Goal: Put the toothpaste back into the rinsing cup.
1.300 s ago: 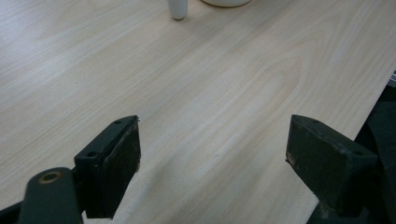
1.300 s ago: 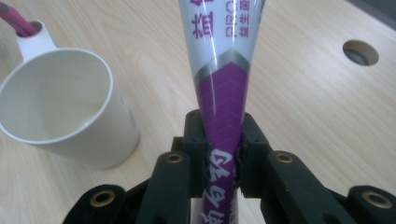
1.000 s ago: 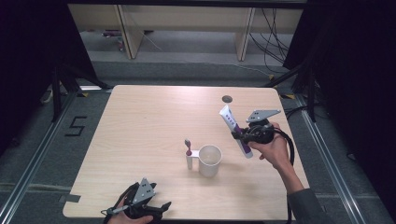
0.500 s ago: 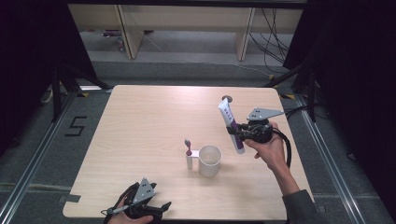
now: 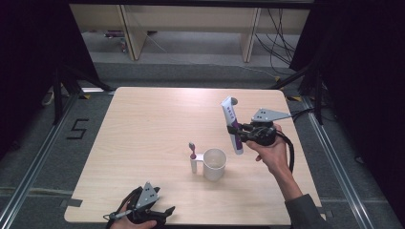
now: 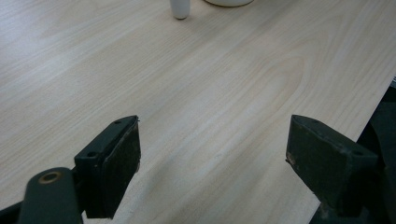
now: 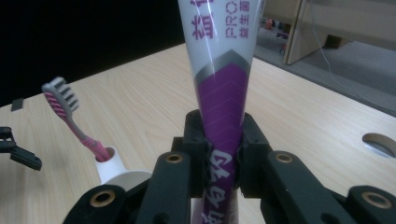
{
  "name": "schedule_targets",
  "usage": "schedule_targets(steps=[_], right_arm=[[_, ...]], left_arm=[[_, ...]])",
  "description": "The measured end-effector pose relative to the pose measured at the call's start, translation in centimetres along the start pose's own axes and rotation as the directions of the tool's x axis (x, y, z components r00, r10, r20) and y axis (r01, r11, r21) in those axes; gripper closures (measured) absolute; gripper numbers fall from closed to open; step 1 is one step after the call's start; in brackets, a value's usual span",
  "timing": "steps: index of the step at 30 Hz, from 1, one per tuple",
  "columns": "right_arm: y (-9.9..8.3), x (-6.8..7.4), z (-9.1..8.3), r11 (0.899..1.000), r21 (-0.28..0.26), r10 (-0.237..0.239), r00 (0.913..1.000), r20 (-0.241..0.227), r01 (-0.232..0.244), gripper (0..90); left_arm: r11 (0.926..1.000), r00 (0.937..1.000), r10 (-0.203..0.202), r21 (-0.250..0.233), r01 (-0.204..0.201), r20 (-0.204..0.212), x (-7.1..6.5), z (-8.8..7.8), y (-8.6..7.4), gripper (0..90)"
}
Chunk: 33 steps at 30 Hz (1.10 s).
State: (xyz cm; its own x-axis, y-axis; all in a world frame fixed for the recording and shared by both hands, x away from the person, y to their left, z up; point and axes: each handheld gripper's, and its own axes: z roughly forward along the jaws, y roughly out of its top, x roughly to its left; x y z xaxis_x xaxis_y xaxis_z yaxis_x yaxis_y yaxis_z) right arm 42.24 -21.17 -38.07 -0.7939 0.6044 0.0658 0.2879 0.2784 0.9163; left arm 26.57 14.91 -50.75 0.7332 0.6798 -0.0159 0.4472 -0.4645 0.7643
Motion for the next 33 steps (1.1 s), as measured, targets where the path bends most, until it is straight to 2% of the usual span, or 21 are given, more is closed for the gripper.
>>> schedule_targets(steps=[1, 3, 5, 7, 8, 10, 11, 12, 13, 14, 15, 17, 18, 23, 24, 25, 27, 28, 30, 32, 33], right_arm=[[0.1, 0.1, -0.1, 1.0, 0.002, -0.003, 1.0, 0.005, 0.003, 77.4], [0.4, 0.5, 0.0, 1.0, -0.018, 0.004, 0.9998, -0.017, -0.005, 77.4], [0.7, 0.8, 0.0, 0.999, -0.033, -0.004, 0.9996, -0.029, 0.003, 77.4], [0.9, 1.2, 0.0, 1.0, -0.019, 0.001, 0.9993, -0.037, -0.002, 77.4], [1.0, 1.4, 0.2, 0.999, -0.038, -0.006, 0.9991, -0.041, 0.004, 77.4], [1.2, 1.7, 0.3, 1.0, -0.026, -0.001, 0.9987, -0.051, 0.0, 77.4], [1.2, 1.7, 0.4, 0.999, -0.044, -0.016, 0.9988, -0.047, 0.014, 77.4], [1.3, 2.0, 0.5, 0.999, -0.043, -0.004, 0.9985, -0.054, 0.002, 77.4], [1.3, 2.1, 0.6, 0.999, -0.036, -0.019, 0.9982, -0.058, 0.017, 77.4], [1.4, 2.3, 0.8, 0.999, -0.041, -0.014, 0.9978, -0.065, 0.011, 77.4], [1.4, 2.3, 1.0, 0.999, -0.047, -0.027, 0.997, -0.072, 0.024, 77.4], [1.4, 2.6, 1.2, 0.999, -0.043, -0.024, 0.9973, -0.069, 0.021, 77.4], [1.4, 2.8, 1.4, 0.999, -0.042, -0.01, 0.9961, -0.088, 0.007, 77.4], [1.5, 3.2, 2.2, 0.999, -0.045, -0.035, 0.9946, -0.098, 0.03, 77.4], [1.4, 3.4, 2.2, 0.999, -0.03, -0.012, 0.9945, -0.104, 0.009, 77.4], [1.4, 3.4, 2.4, 0.999, -0.037, -0.035, 0.9936, -0.107, 0.032, 77.4], [1.3, 3.8, 2.5, 1.0, -0.019, -0.003, 0.9937, -0.112, 0.001, 77.4], [1.2, 3.8, 2.7, 1.0, -0.021, -0.006, 0.9932, -0.116, 0.003, 77.4], [1.1, 3.8, 2.8, 1.0, -0.011, -0.025, 0.9926, -0.118, 0.024, 77.4], [0.9, 4.0, 2.9, 1.0, -0.009, 0.003, 0.9905, -0.137, -0.005, 77.4], [0.8, 3.9, 3.0, 1.0, -0.014, -0.01, 0.99, -0.141, 0.008, 77.4]], left_arm=[[1.0, 1.0, -0.002, 0.0, 0.002, 0.003, 0.0, 0.0, 0.0, 17.3], [1.0, 0.9999, 0.007, -0.001, -0.007, -0.01, 0.1, 0.0, 0.0, 17.3], [1.0, 1.0, -0.001, -0.008, 0.001, 0.003, 0.0, 0.1, 0.0, 17.3], [1.0, 0.9999, 0.01, 0.0, -0.01, -0.008, 0.1, 0.0, 0.0, 17.3], [1.0, 0.9999, 0.01, -0.001, -0.01, -0.007, 0.1, 0.0, 0.0, 17.3], [0.9999, 0.9999, 0.008, -0.006, -0.008, -0.006, 0.1, 0.0, 0.0, 17.3], [1.0, 0.9999, 0.009, 0.001, -0.009, -0.009, 0.1, 0.0, 0.0, 17.3], [0.9999, 0.9999, 0.01, 0.005, -0.01, -0.007, 0.0, -0.1, 0.0, 17.3], [0.9999, 1.0, -0.008, -0.015, 0.008, 0.003, -0.1, 0.0, 0.0, 17.3], [0.9999, 1.0, -0.009, -0.014, 0.009, 0.002, -0.1, 0.0, 0.0, 17.3], [1.0, 0.9999, 0.008, -0.005, -0.008, -0.007, 0.1, 0.0, 0.0, 17.3], [1.0, 0.9999, 0.009, -0.004, -0.009, -0.005, 0.1, 0.0, 0.0, 17.3], [1.0, 0.9999, 0.009, 0.003, -0.009, -0.006, 0.1, -0.1, 0.0, 17.3], [0.9999, 0.9999, 0.007, -0.008, -0.007, -0.008, 0.1, -0.1, 0.0, 17.3], [0.9999, 0.9999, 0.014, 0.001, -0.014, -0.006, 0.2, -0.2, 0.0, 17.3], [1.0, 1.0, 0.008, -0.001, -0.008, -0.005, 0.1, -0.2, 0.0, 17.3], [0.9999, 0.9999, 0.01, -0.005, -0.01, -0.007, 0.2, -0.1, 0.1, 17.3], [0.9999, 1.0, -0.001, -0.012, 0.001, -0.001, 0.0, -0.1, 0.1, 17.3], [1.0, 1.0, 0.003, -0.009, -0.003, 0.003, 0.0, -0.1, 0.0, 17.3], [0.9999, 1.0, 0.0, -0.014, 0.0, -0.002, 0.1, -0.1, 0.1, 17.3], [0.9999, 0.9999, 0.01, -0.006, -0.01, -0.007, 0.1, -0.1, 0.1, 17.3]])
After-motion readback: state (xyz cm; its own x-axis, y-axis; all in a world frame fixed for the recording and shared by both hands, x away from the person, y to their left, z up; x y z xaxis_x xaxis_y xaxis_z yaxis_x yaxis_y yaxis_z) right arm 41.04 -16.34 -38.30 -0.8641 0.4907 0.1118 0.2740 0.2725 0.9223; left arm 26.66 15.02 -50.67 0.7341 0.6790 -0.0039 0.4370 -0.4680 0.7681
